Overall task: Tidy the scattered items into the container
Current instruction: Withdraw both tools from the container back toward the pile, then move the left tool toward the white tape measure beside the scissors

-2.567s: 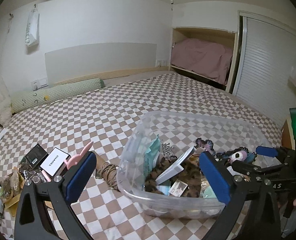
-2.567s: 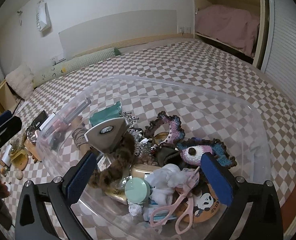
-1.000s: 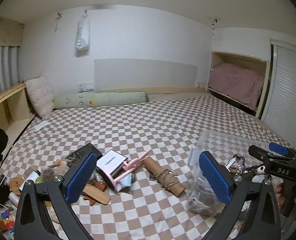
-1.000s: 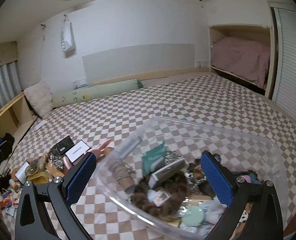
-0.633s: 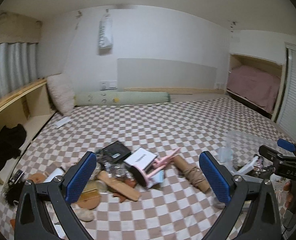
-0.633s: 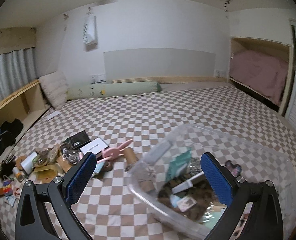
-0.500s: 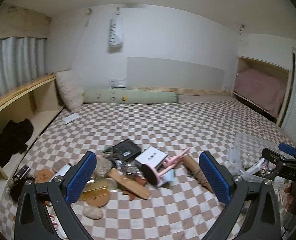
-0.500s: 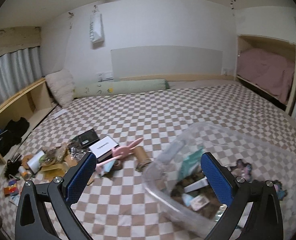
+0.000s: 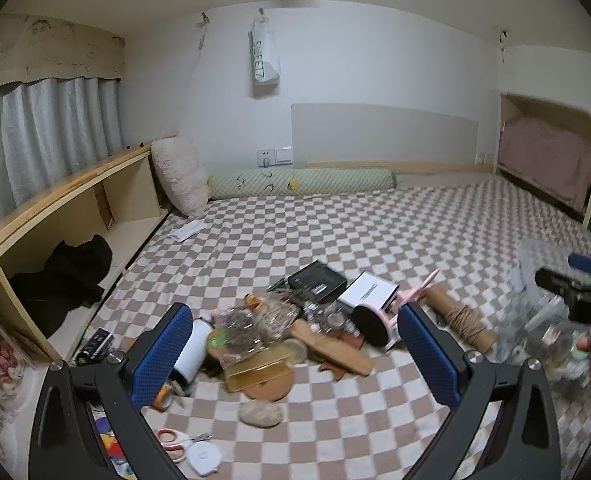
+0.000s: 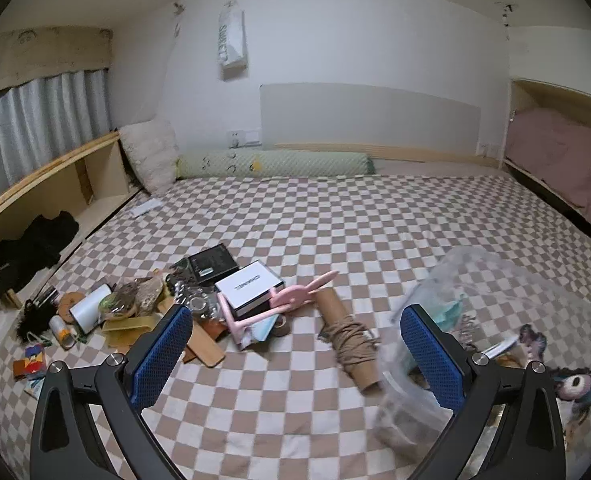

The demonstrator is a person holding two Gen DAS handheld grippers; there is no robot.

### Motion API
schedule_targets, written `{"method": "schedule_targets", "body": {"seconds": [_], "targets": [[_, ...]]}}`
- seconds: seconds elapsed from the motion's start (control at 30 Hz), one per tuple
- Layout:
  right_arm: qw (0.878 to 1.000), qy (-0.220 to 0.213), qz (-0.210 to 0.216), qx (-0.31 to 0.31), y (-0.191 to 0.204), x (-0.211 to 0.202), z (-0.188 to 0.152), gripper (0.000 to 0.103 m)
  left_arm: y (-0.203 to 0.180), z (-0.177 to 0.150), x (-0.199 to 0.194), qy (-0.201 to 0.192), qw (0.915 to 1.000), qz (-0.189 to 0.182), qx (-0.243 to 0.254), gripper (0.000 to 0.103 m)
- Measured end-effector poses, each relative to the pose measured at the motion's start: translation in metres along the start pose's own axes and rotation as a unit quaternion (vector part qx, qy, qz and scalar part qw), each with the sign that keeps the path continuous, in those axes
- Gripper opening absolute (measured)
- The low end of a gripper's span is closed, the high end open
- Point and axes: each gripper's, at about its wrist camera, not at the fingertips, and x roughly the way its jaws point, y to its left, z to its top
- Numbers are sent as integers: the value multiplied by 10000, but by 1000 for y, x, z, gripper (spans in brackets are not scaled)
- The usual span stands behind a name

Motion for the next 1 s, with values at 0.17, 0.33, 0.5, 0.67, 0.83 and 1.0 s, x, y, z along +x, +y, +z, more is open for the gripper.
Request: {"method": "schedule_targets", "body": {"seconds": [0.17, 0.33, 0.5, 0.67, 0.83, 1.0], "targets": [[9988, 258, 290, -298, 33, 16, -4, 103, 21, -17, 4, 182, 9994, 154, 249, 103], [9957, 596, 405, -585, 65, 34, -11, 103, 43, -39, 15, 559, 9971, 313, 403, 103], [9908, 982, 562, -738, 90, 55, -22, 103, 60, -64, 31, 1011, 9930, 394, 472, 103], [9833, 1314, 755, -1010, 113, 69, -33, 103, 77, -91, 54, 1738, 9840, 243, 308, 103], [9766, 1472, 923, -1264, 129, 76, -42, 103, 96, -125, 81, 2554, 9667, -38, -166, 103], [9709, 1801, 1135, -1101, 134, 89, -50, 103, 107, -153, 105, 3210, 9450, -142, -606, 103]]}}
